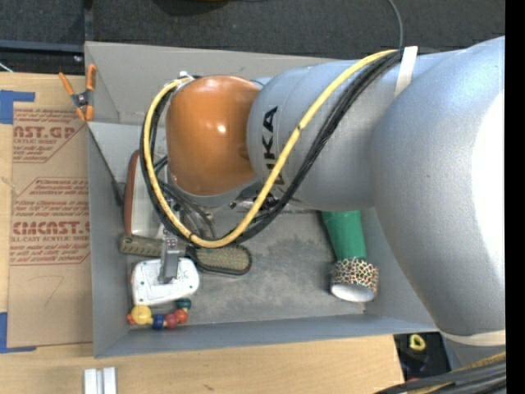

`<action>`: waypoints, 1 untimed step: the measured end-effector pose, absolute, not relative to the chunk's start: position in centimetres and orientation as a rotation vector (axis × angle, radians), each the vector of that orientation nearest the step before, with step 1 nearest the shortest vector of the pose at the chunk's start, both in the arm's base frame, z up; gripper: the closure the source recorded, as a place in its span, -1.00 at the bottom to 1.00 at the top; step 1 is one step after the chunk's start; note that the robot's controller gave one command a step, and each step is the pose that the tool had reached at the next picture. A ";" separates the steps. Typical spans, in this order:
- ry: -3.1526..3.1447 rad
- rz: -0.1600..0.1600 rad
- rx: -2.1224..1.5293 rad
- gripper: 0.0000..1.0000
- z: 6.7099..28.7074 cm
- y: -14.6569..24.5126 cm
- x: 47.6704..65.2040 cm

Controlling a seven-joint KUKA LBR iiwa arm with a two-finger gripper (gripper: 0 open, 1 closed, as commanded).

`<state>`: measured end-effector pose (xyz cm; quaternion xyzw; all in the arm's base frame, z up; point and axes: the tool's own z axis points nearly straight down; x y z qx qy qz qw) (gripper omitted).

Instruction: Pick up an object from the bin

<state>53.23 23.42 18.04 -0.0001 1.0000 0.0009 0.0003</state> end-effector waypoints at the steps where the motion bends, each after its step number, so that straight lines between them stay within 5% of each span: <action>1: 3.141 0.003 -0.001 -1.00 18.0 23.4 53.2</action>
Offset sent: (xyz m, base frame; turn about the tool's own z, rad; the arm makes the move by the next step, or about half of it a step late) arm -0.0400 -0.0241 -0.0479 -0.0818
